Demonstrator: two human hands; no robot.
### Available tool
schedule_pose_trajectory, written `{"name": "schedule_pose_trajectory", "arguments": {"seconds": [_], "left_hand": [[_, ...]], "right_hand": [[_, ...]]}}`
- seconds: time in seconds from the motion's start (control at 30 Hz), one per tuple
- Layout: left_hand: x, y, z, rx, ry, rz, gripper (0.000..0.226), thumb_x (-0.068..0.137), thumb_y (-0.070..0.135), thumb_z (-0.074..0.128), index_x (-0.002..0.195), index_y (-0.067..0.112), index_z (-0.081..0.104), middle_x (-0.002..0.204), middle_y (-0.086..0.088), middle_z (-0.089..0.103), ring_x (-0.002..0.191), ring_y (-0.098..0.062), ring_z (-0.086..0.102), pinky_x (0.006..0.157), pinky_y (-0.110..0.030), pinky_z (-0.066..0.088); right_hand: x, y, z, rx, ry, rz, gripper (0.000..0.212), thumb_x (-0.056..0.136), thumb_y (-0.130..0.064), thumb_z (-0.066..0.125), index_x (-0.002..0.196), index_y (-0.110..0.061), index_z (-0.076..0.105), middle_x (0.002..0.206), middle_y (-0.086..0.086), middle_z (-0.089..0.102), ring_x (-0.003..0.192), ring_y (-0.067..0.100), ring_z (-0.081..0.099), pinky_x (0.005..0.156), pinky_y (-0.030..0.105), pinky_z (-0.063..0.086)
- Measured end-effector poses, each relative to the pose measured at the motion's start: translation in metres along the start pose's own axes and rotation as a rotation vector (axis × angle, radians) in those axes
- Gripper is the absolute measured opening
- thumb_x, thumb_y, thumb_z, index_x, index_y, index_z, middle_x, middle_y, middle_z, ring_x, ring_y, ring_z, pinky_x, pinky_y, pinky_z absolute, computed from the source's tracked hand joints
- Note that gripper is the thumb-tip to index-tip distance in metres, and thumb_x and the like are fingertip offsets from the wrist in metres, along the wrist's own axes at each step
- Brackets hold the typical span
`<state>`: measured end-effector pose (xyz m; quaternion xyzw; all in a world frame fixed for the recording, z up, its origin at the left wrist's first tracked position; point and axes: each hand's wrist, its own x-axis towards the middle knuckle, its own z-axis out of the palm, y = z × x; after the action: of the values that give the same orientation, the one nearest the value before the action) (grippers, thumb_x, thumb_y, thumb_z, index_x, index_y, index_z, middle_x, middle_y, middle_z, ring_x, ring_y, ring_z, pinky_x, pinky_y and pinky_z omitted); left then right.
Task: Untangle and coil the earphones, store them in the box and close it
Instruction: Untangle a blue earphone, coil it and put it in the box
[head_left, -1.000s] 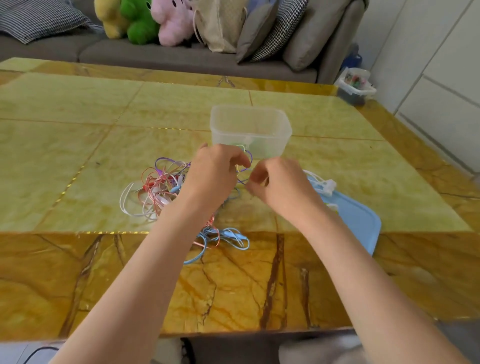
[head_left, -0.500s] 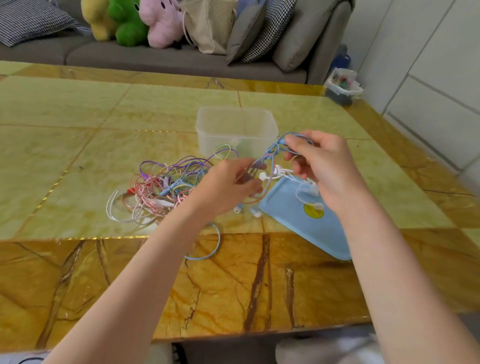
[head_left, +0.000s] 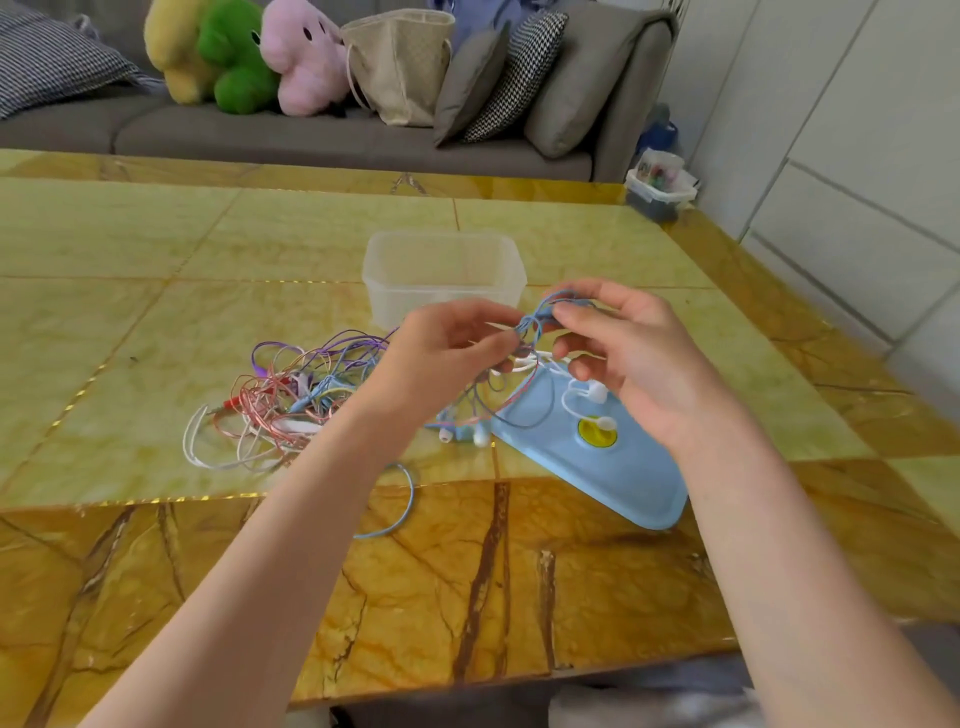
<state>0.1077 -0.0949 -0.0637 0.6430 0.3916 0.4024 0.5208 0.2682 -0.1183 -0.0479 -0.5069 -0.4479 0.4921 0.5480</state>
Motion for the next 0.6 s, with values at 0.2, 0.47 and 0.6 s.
{"name": "schedule_pose_trajectory", "arguments": {"seconds": [0.2,0.47,0.6], "left_hand": [[0.002,-0.008,-0.006,0.273,0.067,-0.033,0.011,0.086,0.006,0.063,0.089,0.013,0.07,0.058,0.011,0.062,0.044,0.003,0.05,0.045,-0.011,0.039],[-0.009,-0.004,-0.019,0.571,0.326,0.138,0.015,0.087,0.02,0.064,0.09,0.011,0.075,0.078,-0.007,0.072,0.069,-0.018,0.062,0.061,-0.02,0.042],[-0.011,-0.004,-0.036,0.633,0.485,0.057,0.018,0.09,0.022,0.059,0.086,0.012,0.073,0.065,0.002,0.062,0.053,-0.01,0.052,0.052,-0.022,0.036]], "right_hand": [[0.004,0.001,-0.004,-0.02,0.247,-0.115,0.017,0.09,0.0,0.054,0.084,-0.014,0.061,0.071,0.003,0.062,0.055,0.008,0.055,0.047,0.015,0.042],[0.01,0.002,0.002,0.428,0.24,-0.062,0.019,0.095,0.002,0.044,0.082,-0.009,0.054,0.071,0.005,0.055,0.058,0.014,0.065,0.053,0.016,0.048],[0.014,0.002,-0.003,0.553,0.325,-0.09,0.021,0.096,0.001,0.042,0.081,-0.01,0.052,0.074,0.006,0.054,0.052,0.009,0.064,0.048,0.014,0.045]]}}
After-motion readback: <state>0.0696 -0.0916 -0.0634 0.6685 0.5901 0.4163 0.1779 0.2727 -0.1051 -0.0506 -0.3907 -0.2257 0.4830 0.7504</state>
